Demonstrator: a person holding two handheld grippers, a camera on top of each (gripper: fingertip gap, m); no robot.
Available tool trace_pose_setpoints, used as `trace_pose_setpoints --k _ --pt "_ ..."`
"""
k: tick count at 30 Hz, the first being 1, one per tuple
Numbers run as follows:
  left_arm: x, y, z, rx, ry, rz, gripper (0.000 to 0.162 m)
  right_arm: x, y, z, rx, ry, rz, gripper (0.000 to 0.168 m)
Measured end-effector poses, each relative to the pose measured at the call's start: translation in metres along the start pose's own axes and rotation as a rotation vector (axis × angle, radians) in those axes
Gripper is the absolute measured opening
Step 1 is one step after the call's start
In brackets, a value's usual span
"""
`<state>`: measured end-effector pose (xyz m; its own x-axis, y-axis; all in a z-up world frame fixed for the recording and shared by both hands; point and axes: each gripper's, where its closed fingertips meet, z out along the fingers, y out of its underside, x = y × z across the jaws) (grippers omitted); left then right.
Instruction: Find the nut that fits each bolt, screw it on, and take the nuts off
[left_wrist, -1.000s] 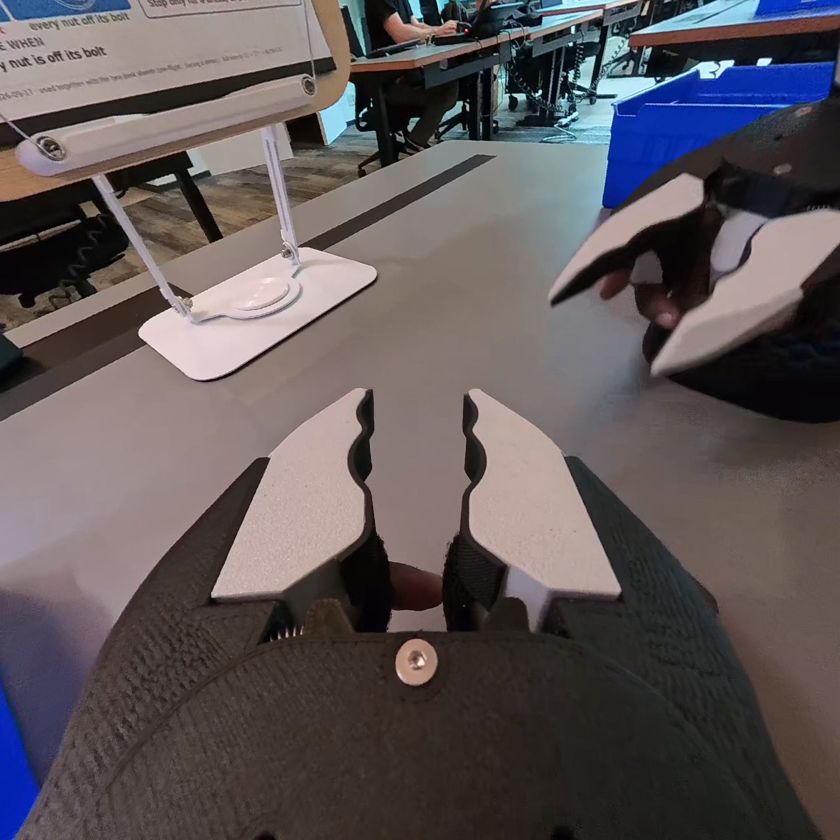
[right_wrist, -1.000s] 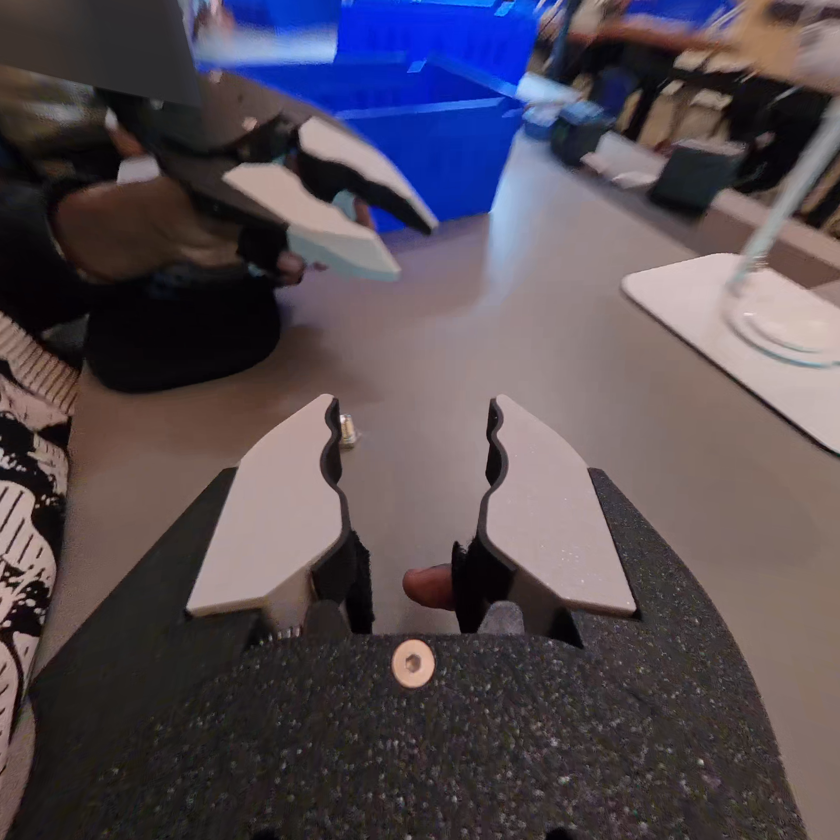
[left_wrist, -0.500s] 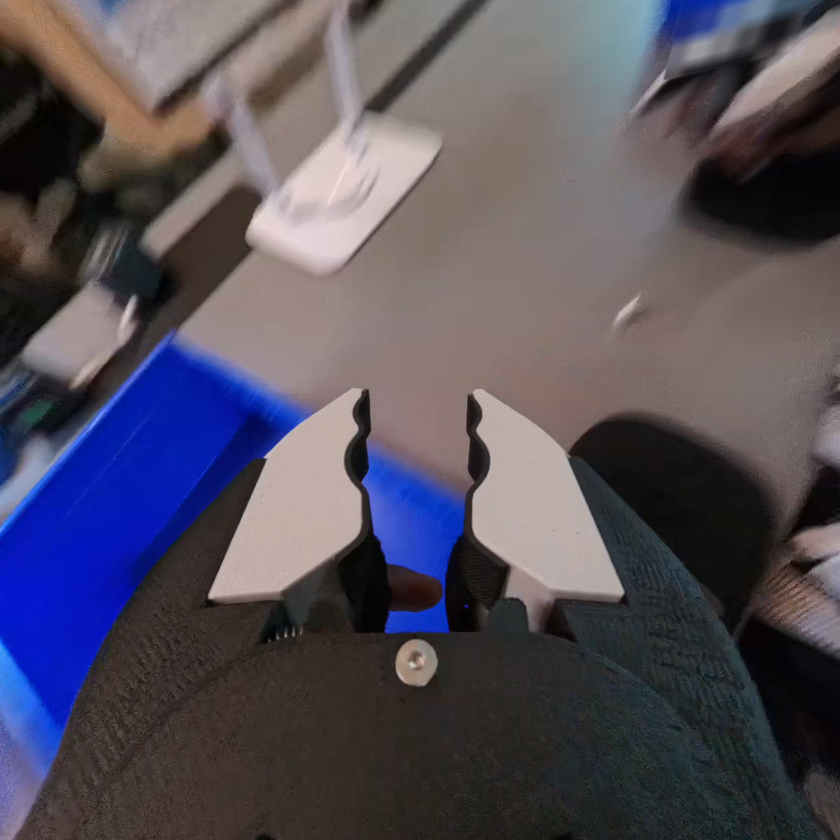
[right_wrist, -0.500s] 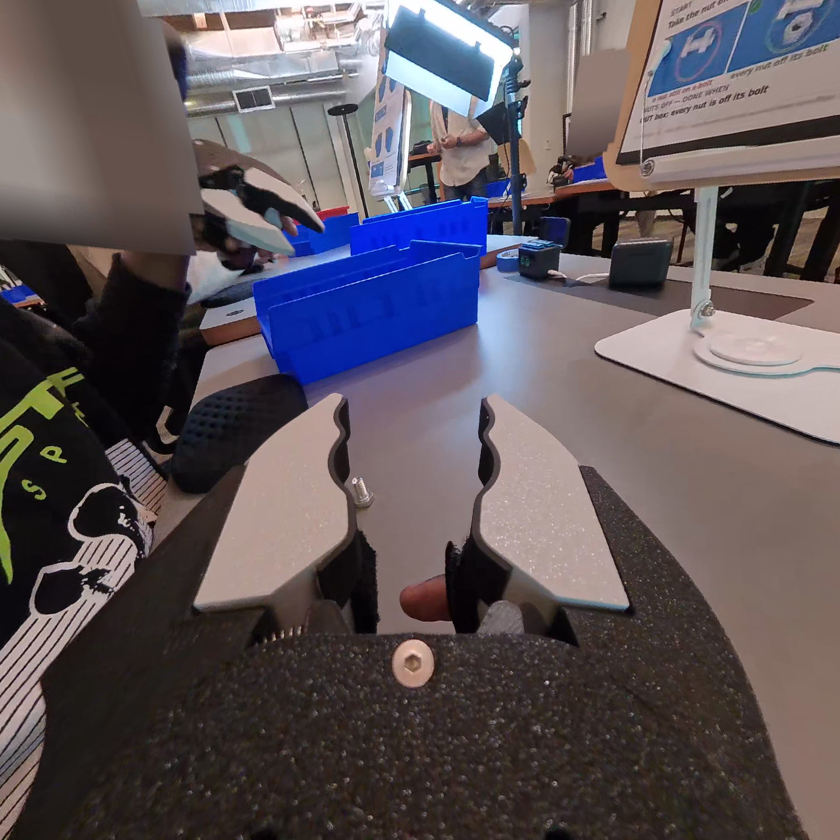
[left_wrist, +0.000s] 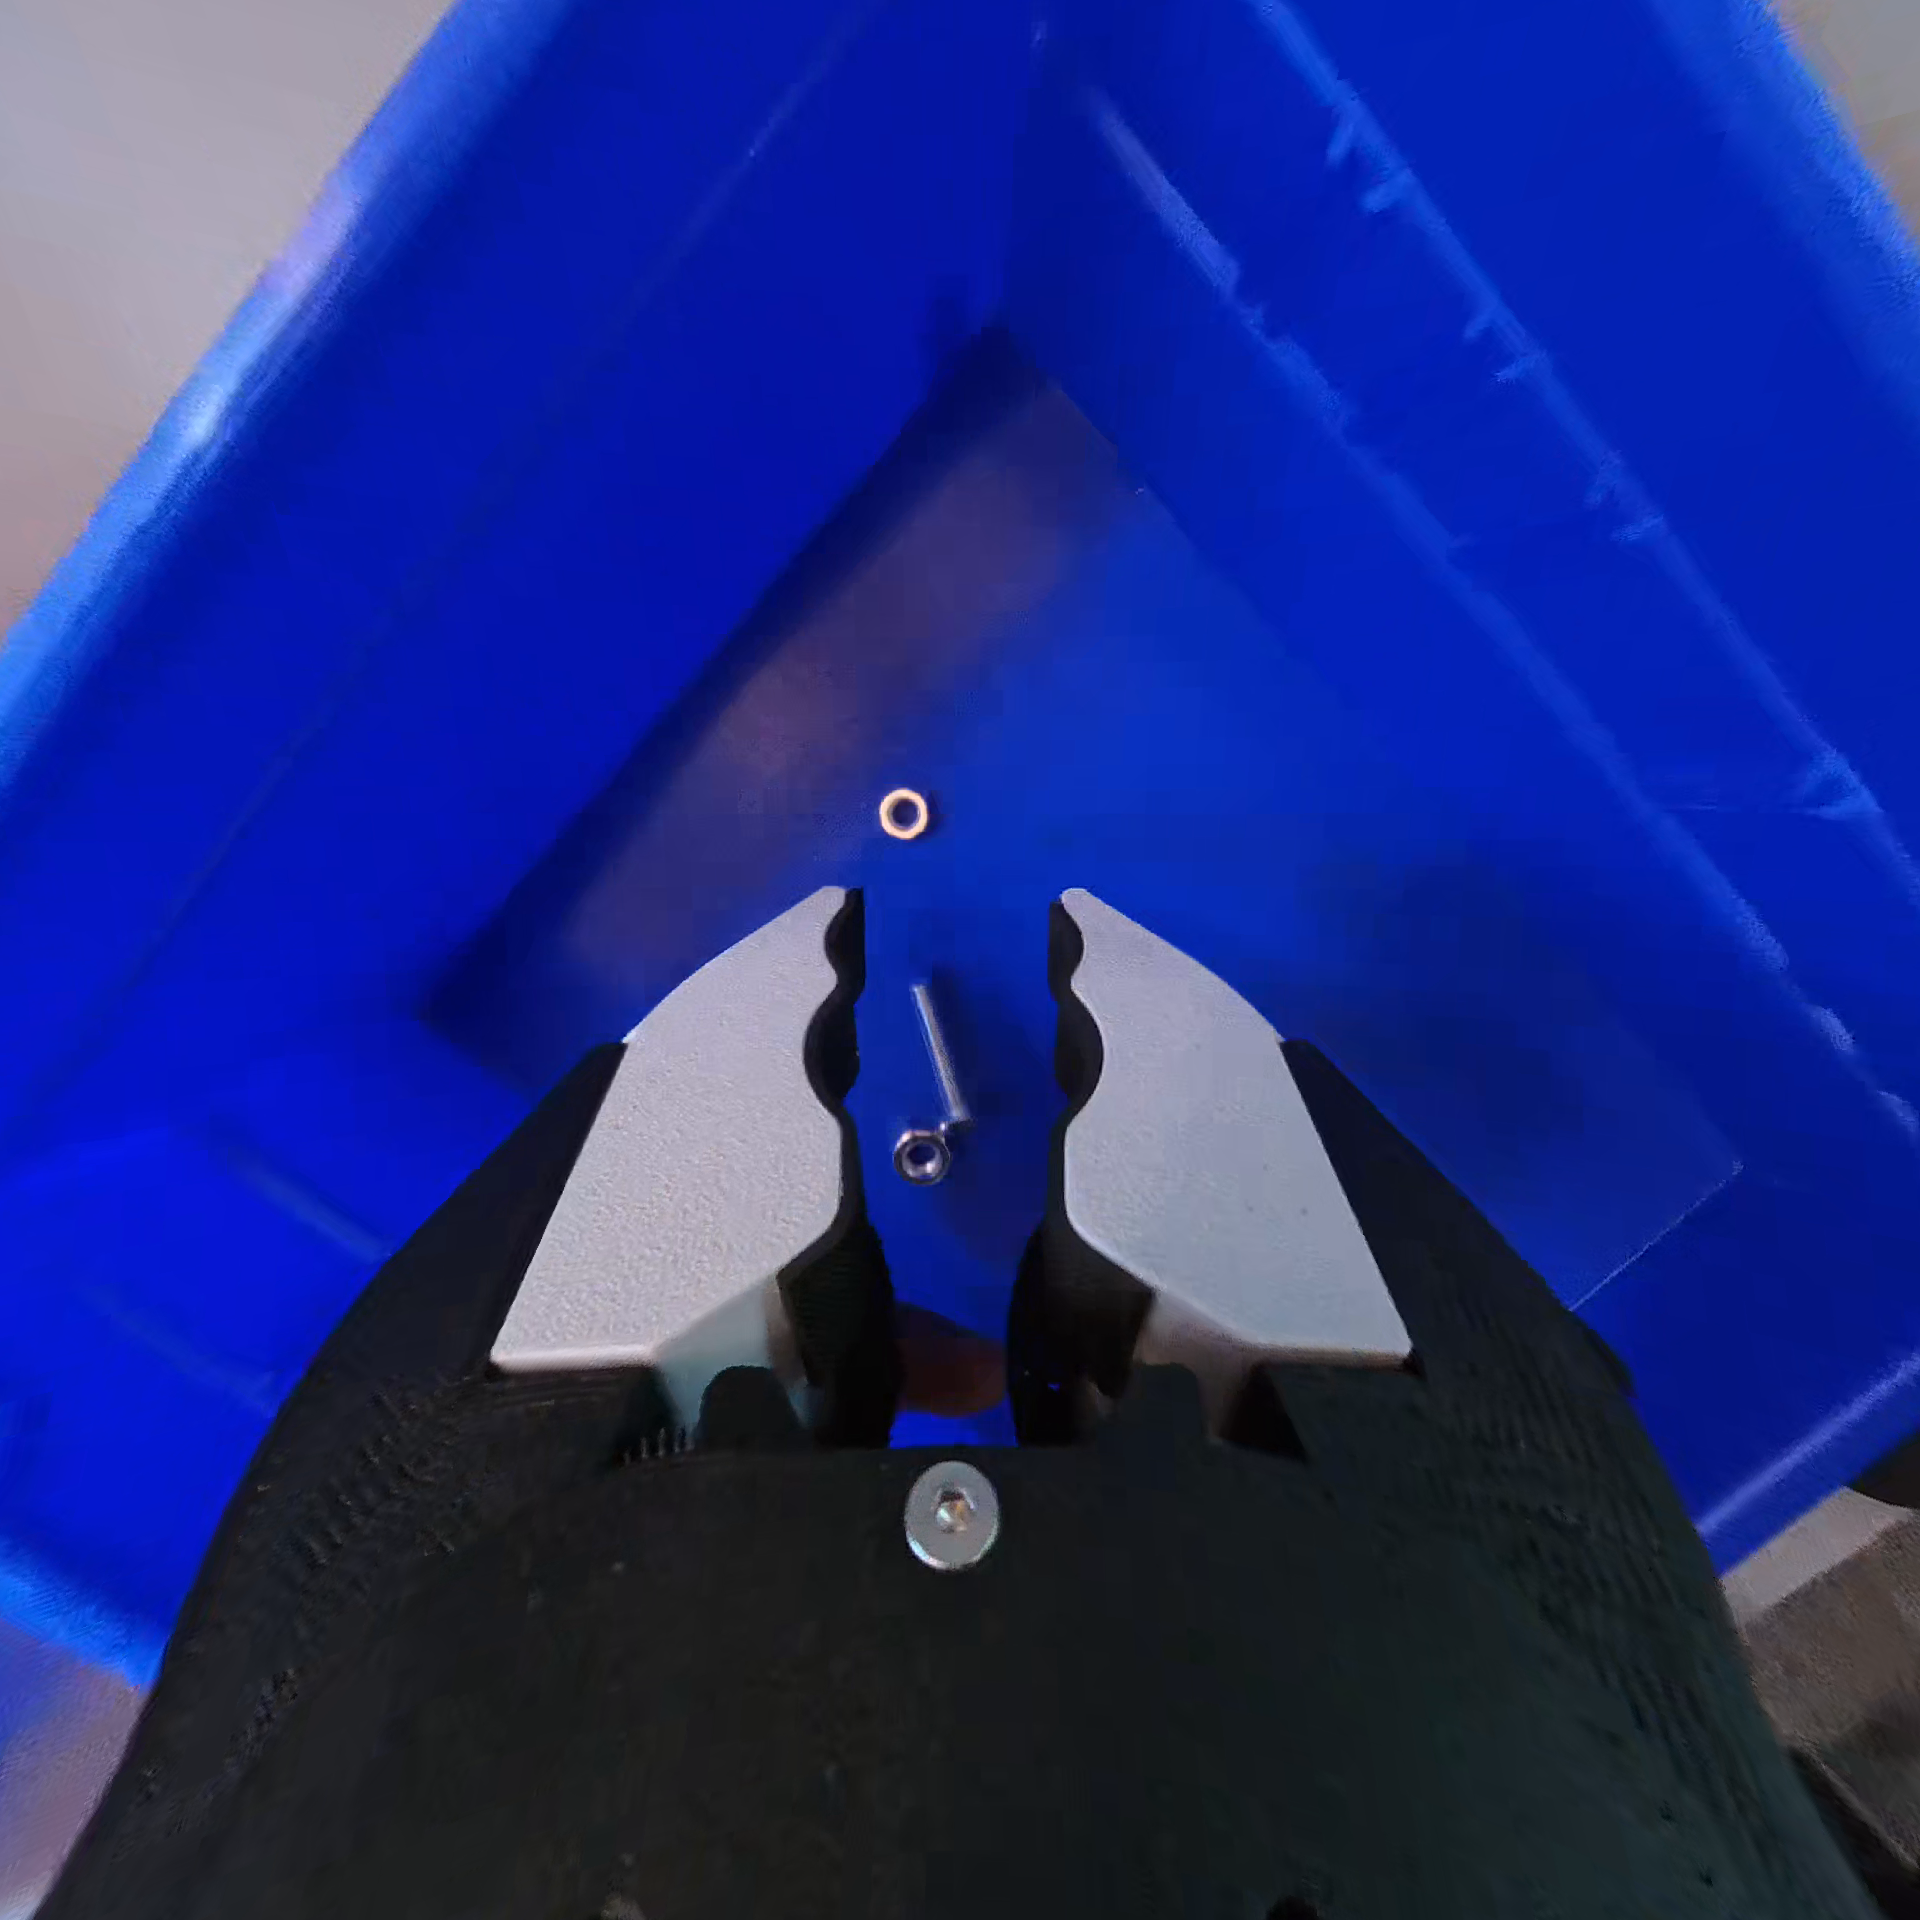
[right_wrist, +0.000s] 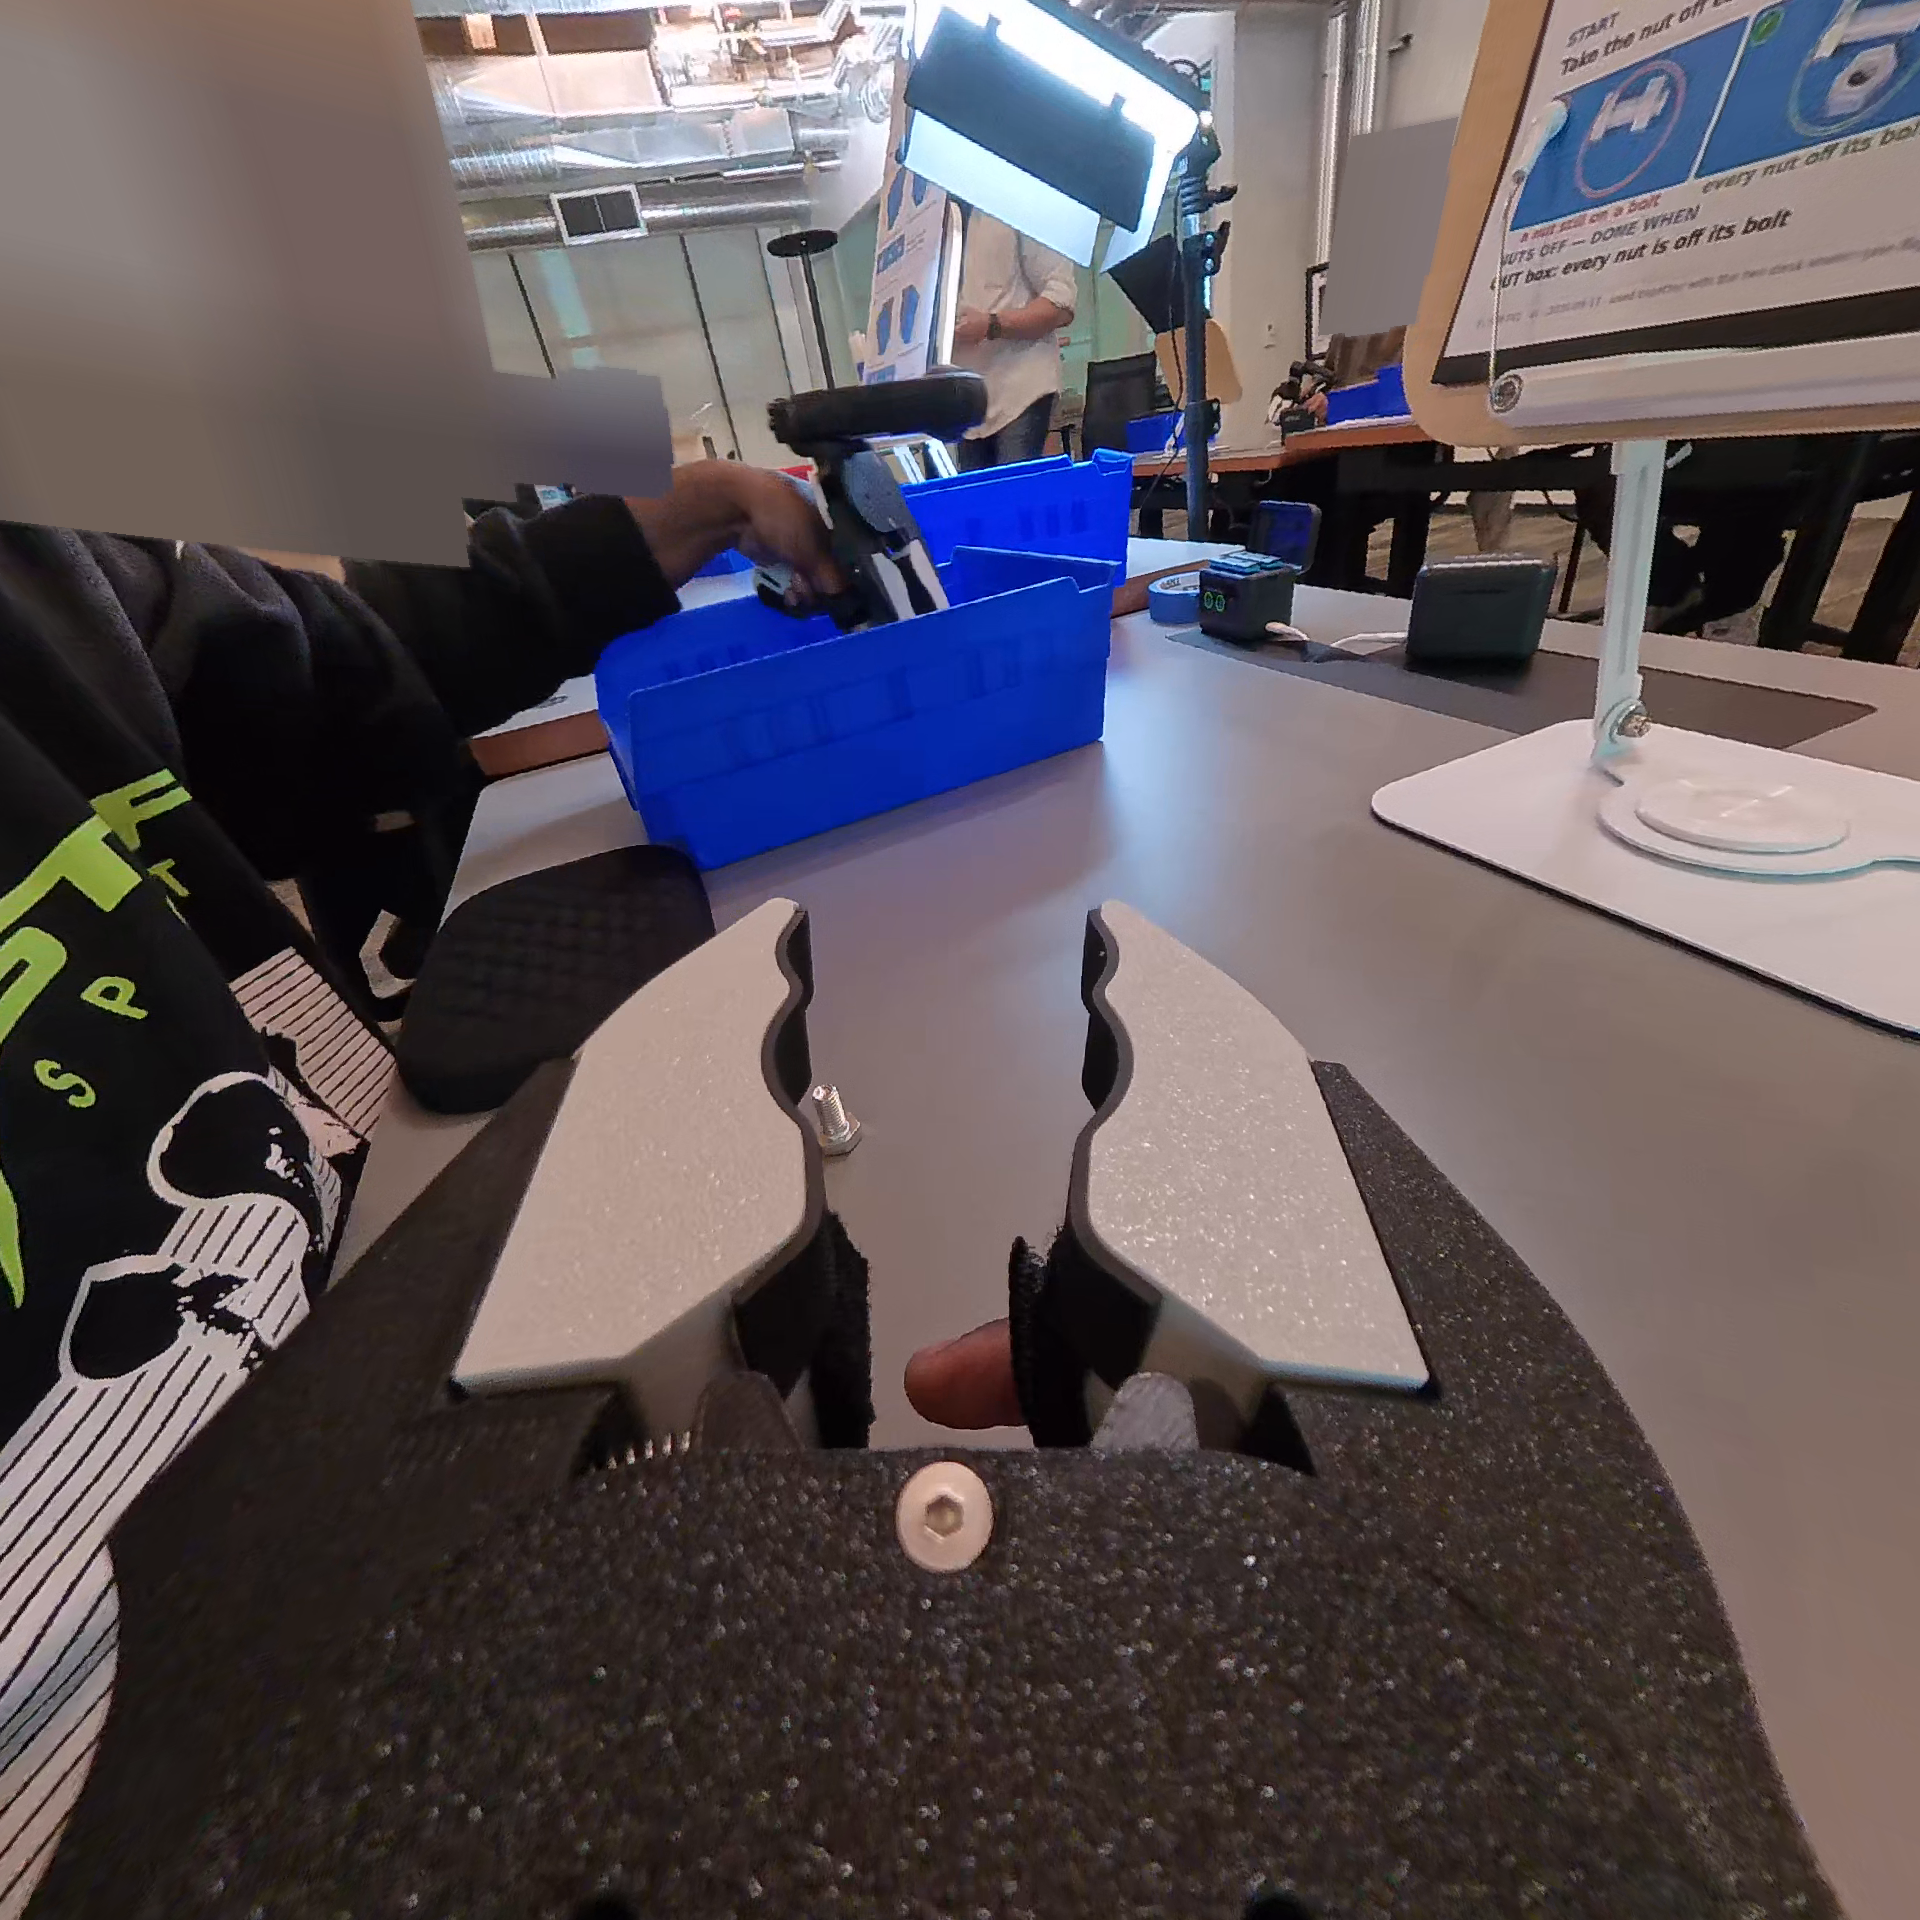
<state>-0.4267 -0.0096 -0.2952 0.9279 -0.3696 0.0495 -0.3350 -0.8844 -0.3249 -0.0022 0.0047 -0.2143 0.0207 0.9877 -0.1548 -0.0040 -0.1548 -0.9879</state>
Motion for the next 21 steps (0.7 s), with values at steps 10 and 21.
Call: trace_pose_setpoints --k 10,21 --pt "0.008 0.011 0.018 -0.157 0.057 0.060 0.034 0.001 -0.002 -0.002 0.018 -0.002 0.013 0.050" --pt "0.093 0.025 -0.012 -0.072 0.125 0.681 0.039 0.000 0.003 0.001 -0.027 -0.048 0.068 0.050"
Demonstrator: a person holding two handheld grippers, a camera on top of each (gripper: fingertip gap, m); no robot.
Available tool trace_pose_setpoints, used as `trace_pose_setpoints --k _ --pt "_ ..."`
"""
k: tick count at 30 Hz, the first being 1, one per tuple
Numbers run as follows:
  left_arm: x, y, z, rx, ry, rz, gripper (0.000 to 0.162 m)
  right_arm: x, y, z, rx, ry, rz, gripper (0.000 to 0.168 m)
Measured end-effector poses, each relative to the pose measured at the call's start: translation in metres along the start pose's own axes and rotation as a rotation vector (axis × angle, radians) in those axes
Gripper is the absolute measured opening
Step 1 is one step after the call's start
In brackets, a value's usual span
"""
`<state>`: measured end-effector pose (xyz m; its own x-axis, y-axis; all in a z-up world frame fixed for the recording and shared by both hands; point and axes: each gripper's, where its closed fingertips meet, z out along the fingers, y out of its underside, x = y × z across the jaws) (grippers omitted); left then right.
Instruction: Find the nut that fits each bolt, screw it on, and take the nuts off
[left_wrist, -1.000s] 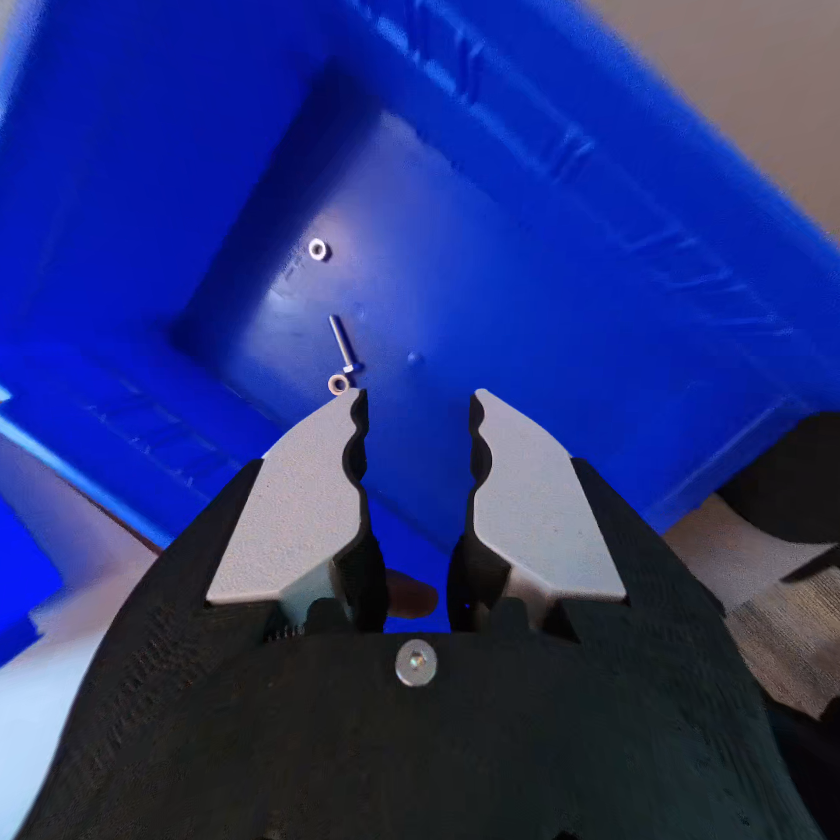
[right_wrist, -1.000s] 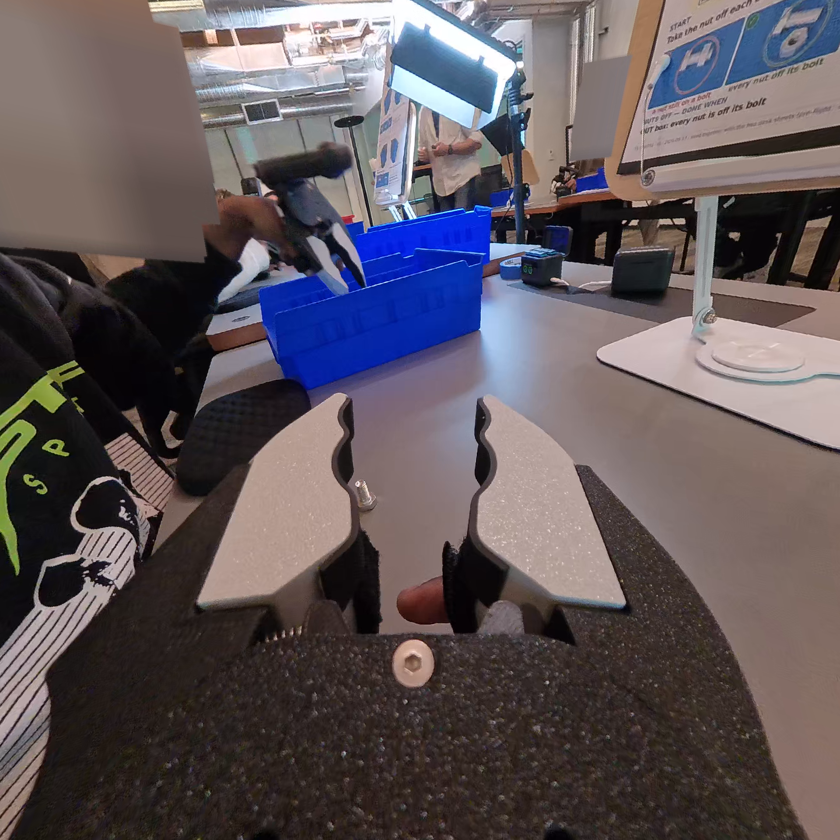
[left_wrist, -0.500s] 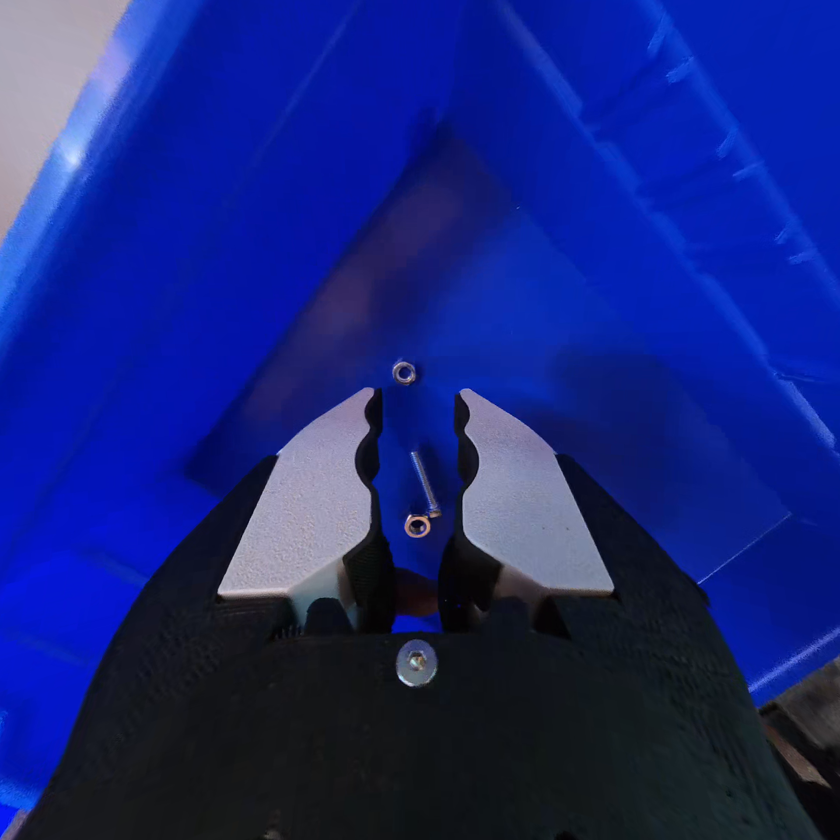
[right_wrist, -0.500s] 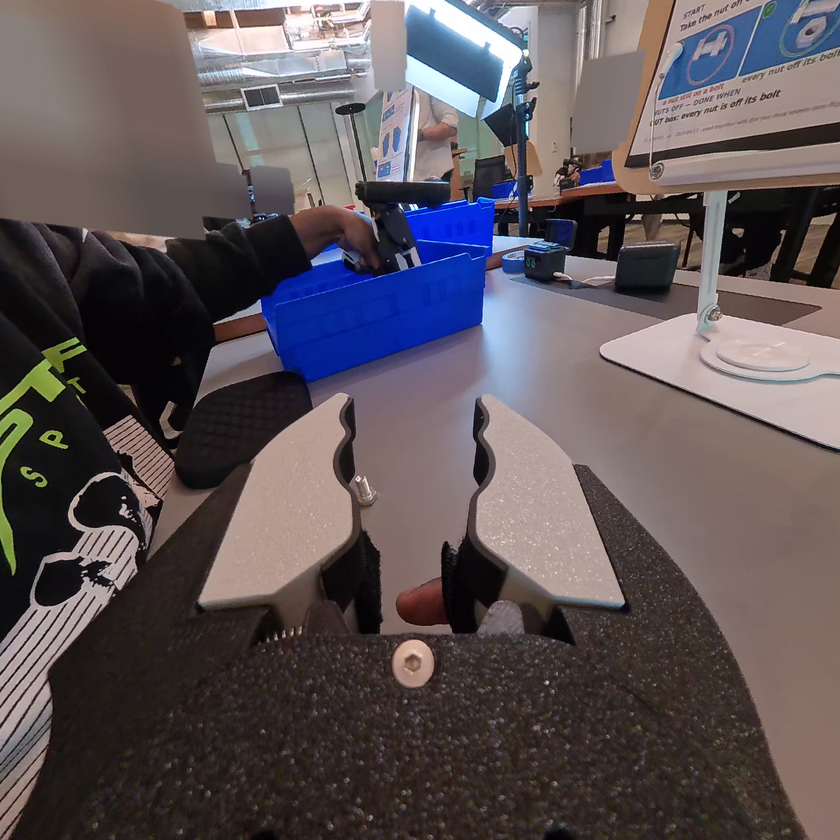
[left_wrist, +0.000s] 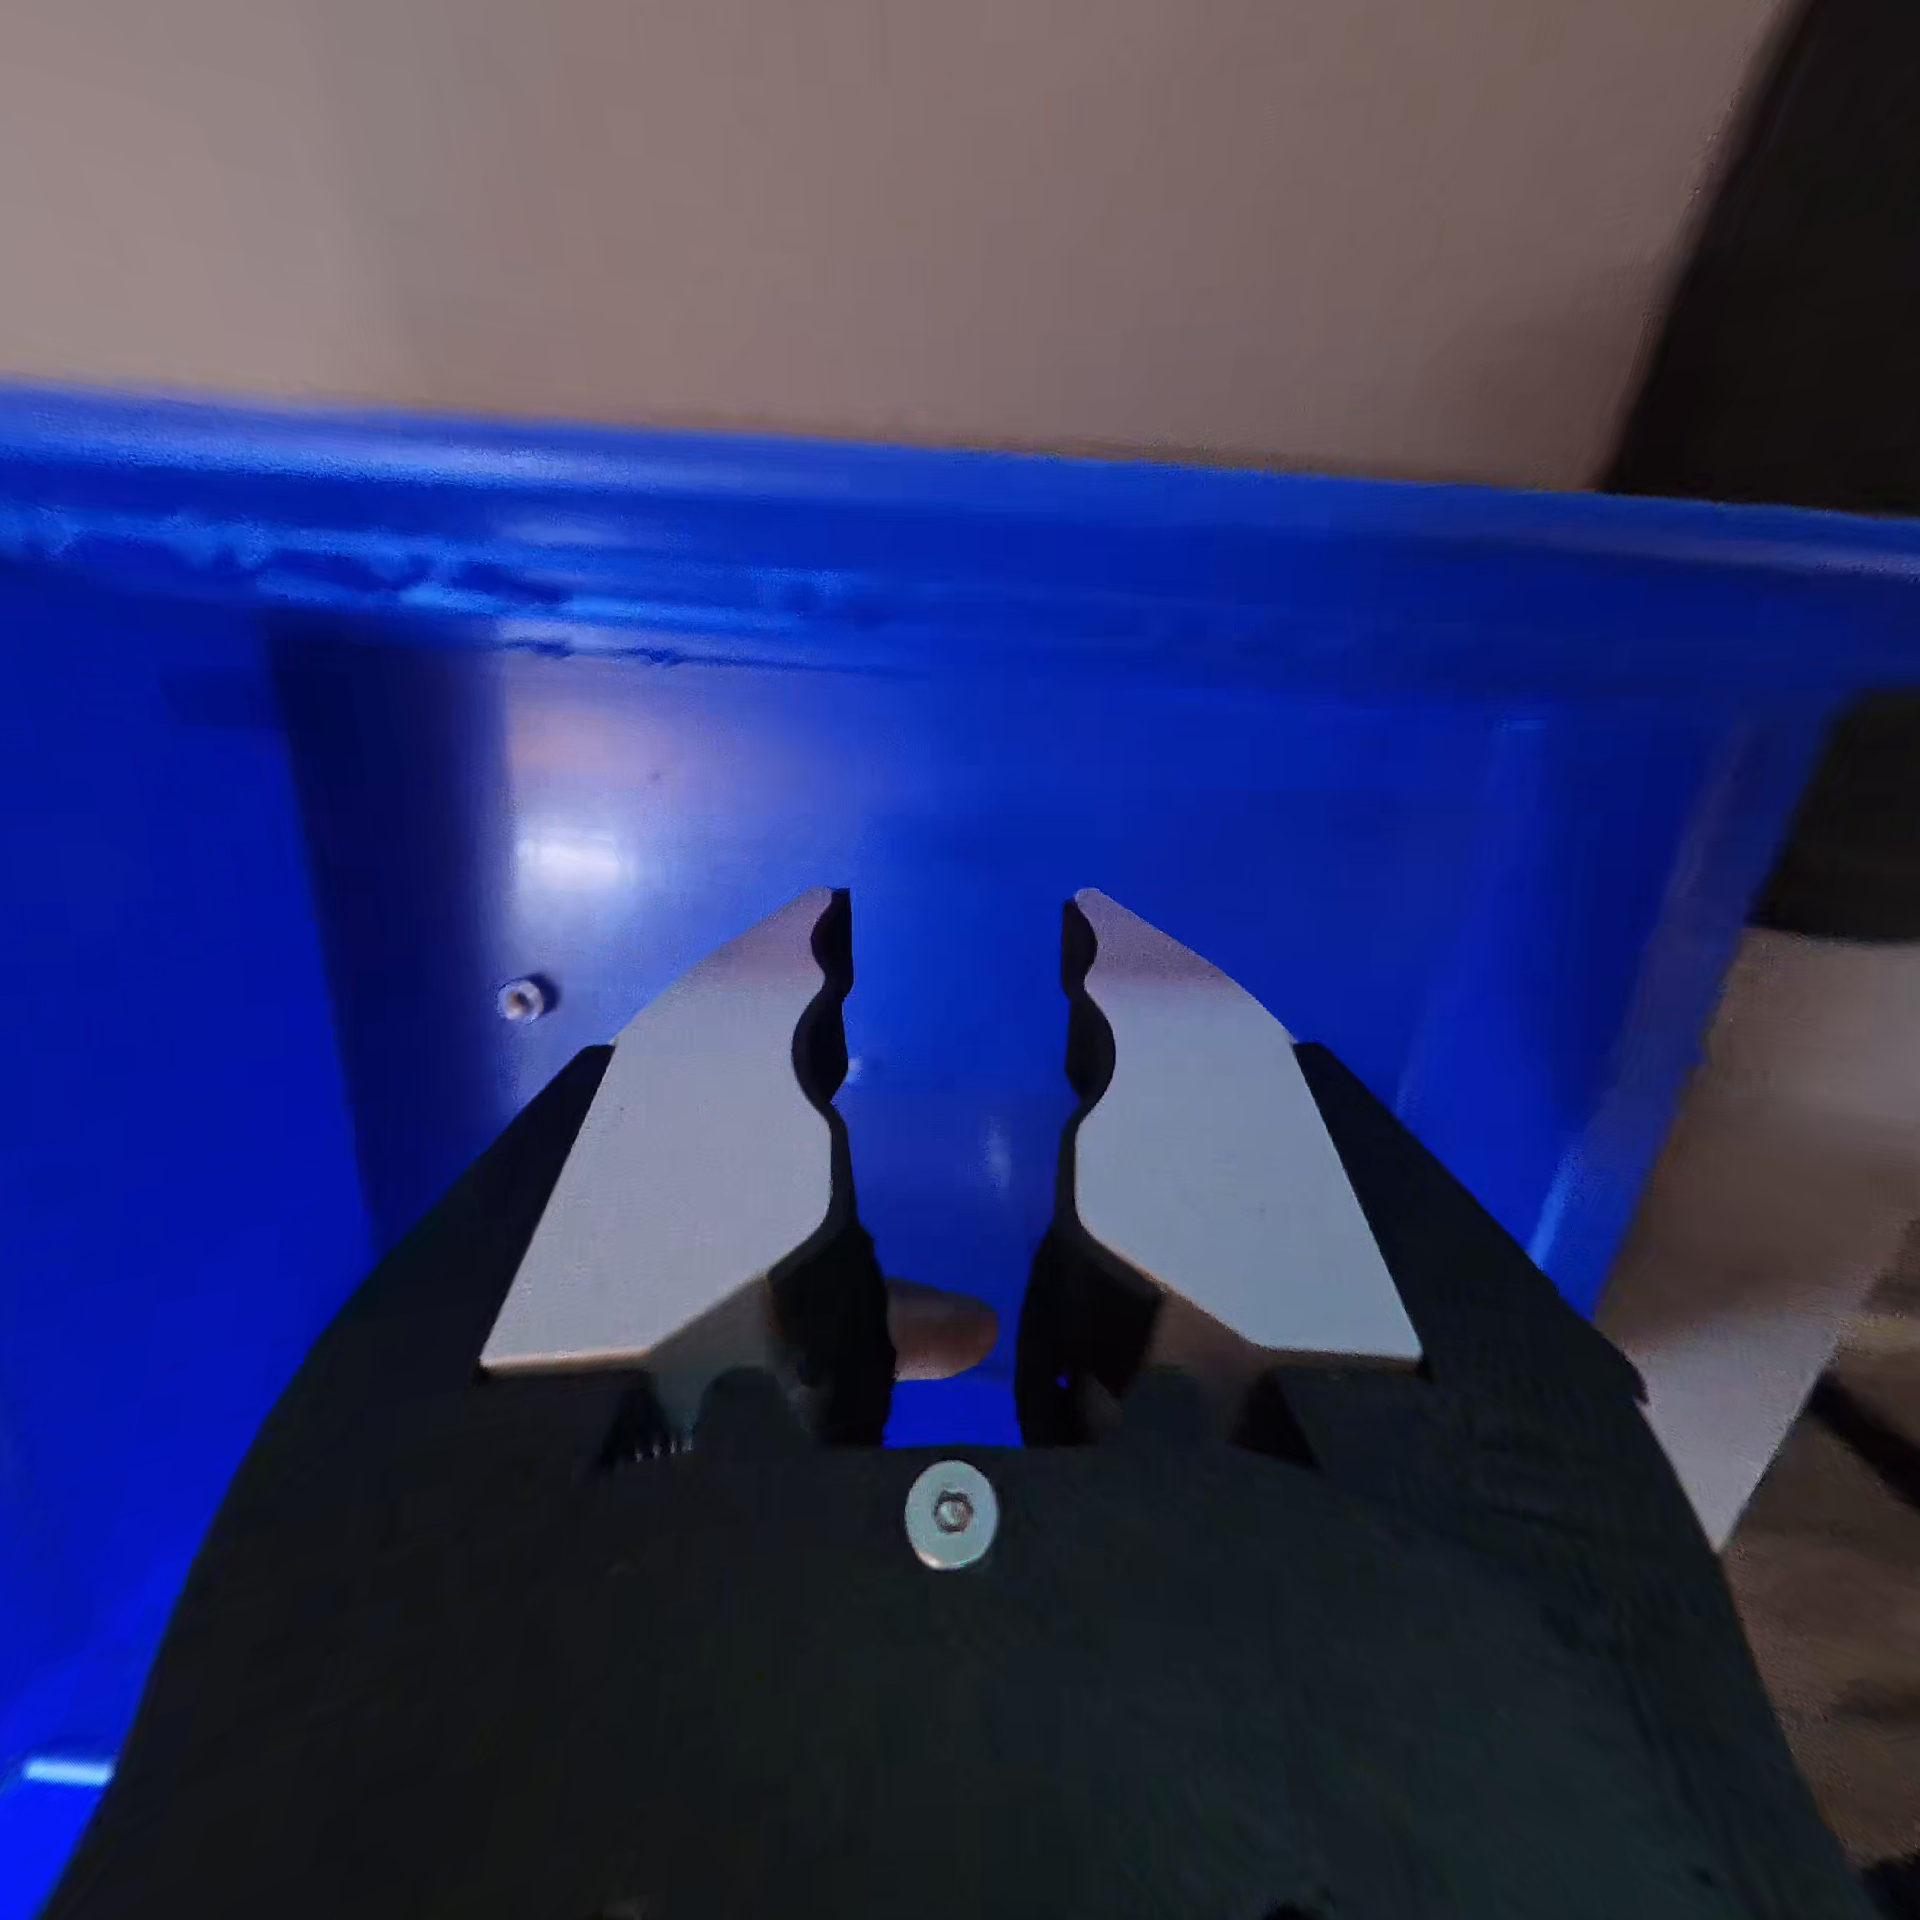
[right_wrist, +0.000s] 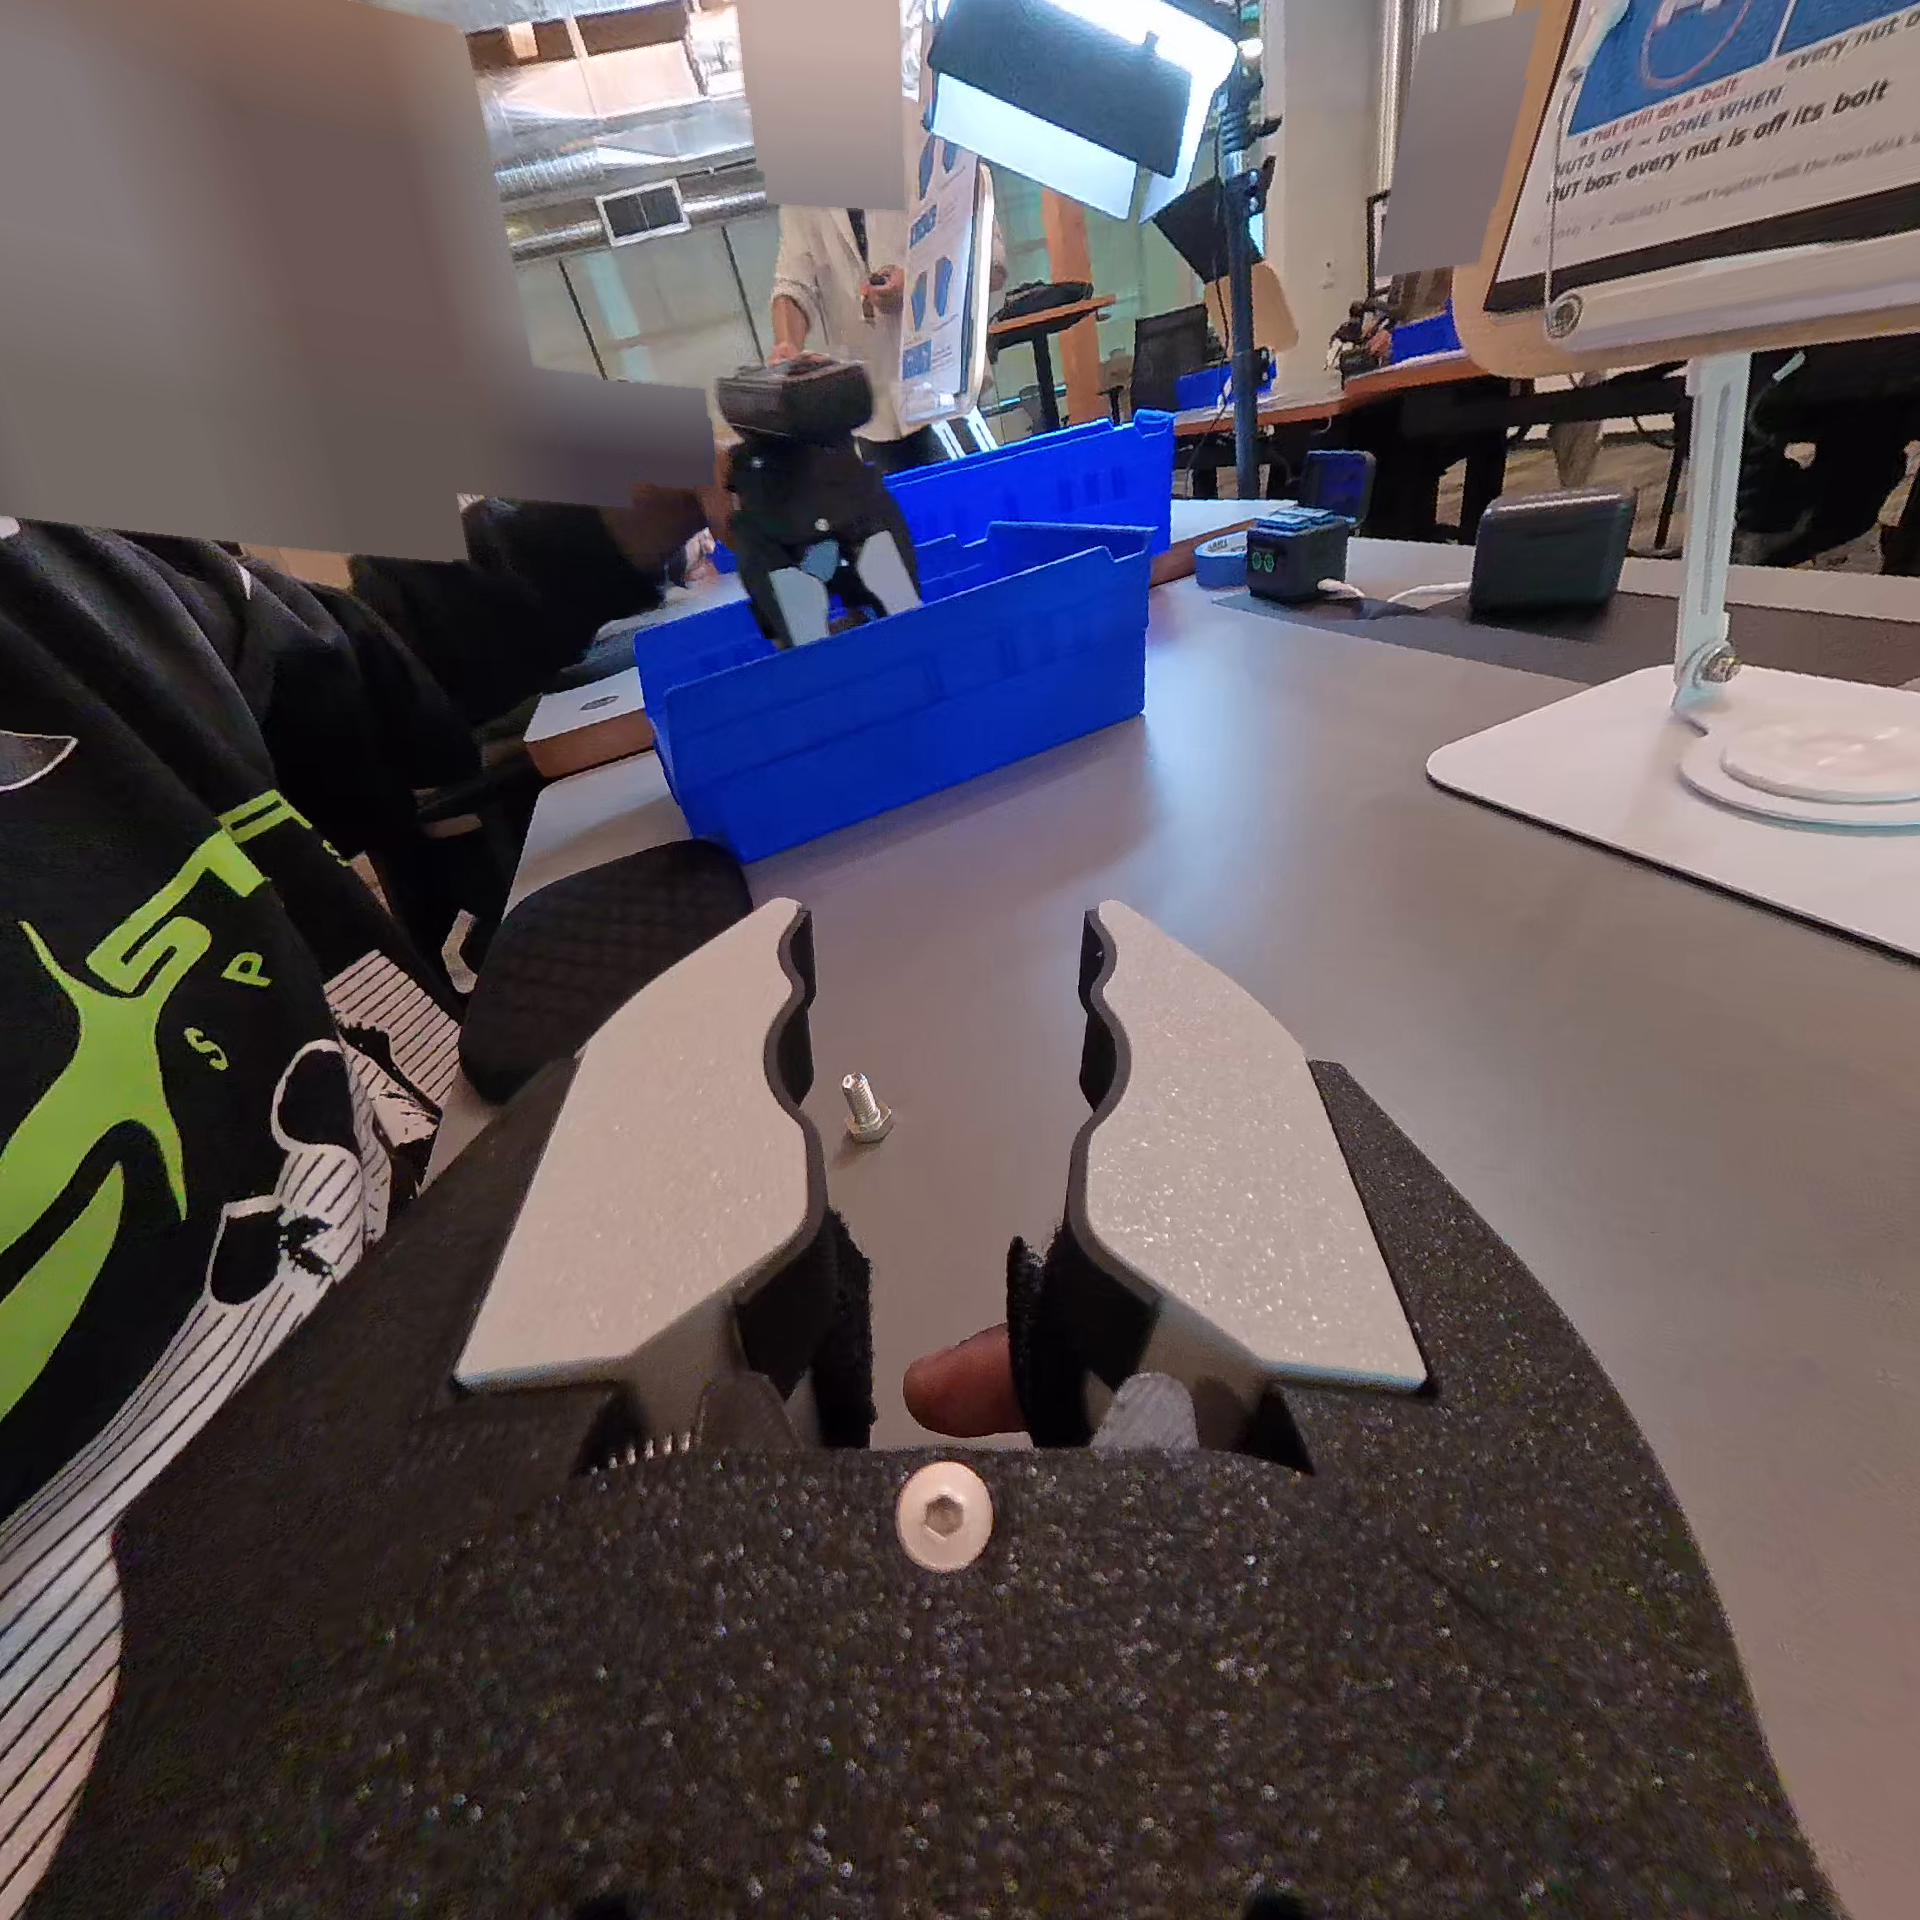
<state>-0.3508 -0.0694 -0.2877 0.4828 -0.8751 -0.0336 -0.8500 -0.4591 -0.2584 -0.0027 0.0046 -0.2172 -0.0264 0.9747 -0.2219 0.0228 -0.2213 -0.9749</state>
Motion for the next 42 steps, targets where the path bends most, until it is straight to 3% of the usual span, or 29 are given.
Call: trace_pose_setpoints --k 4,8,14,18,21,24,26,29,31,35,40,42 --pt "0.039 -0.003 0.001 -0.008 0.043 0.187 0.043 0.002 0.003 0.003 -0.031 0.024 -0.005 0.049" --pt "0.066 0.006 0.001 -0.004 0.140 0.261 0.041 0.004 0.007 0.006 -0.064 0.034 -0.003 0.049" --pt "0.070 0.020 -0.020 0.084 0.224 0.309 0.025 0.009 0.010 0.007 -0.079 0.031 0.064 0.049" --pt "0.054 0.021 -0.044 0.202 0.159 0.283 0.001 0.012 0.009 0.006 -0.066 0.031 0.089 0.049" --pt "0.035 0.029 -0.057 0.211 0.047 0.222 0.001 0.012 0.009 0.006 -0.068 0.020 0.106 0.049" --pt "-0.008 0.042 -0.064 0.142 -0.204 0.073 0.001 0.011 0.010 0.007 -0.075 0.008 0.115 0.049" --pt "-0.029 0.039 -0.067 0.185 -0.295 -0.071 0.004 0.010 0.011 0.007 -0.078 0.006 0.111 0.049" --pt "-0.037 0.028 -0.057 0.243 -0.274 -0.184 0.021 0.009 0.010 0.007 -0.075 0.005 0.094 0.049" --pt "-0.038 0.028 -0.046 0.193 -0.263 -0.206 0.034 0.007 0.010 0.007 -0.078 0.008 0.066 0.049" --pt "-0.029 0.022 -0.037 0.148 -0.243 -0.194 0.040 -0.002 0.014 0.006 -0.106 0.017 -0.040 0.049" --pt "-0.010 0.040 -0.044 0.026 -0.235 -0.193 0.071 -0.007 0.020 0.009 -0.146 0.014 -0.094 0.048" --pt "-0.006 0.045 -0.049 0.017 -0.248 -0.194 0.072 -0.008 0.021 0.009 -0.154 0.012 -0.102 0.048"
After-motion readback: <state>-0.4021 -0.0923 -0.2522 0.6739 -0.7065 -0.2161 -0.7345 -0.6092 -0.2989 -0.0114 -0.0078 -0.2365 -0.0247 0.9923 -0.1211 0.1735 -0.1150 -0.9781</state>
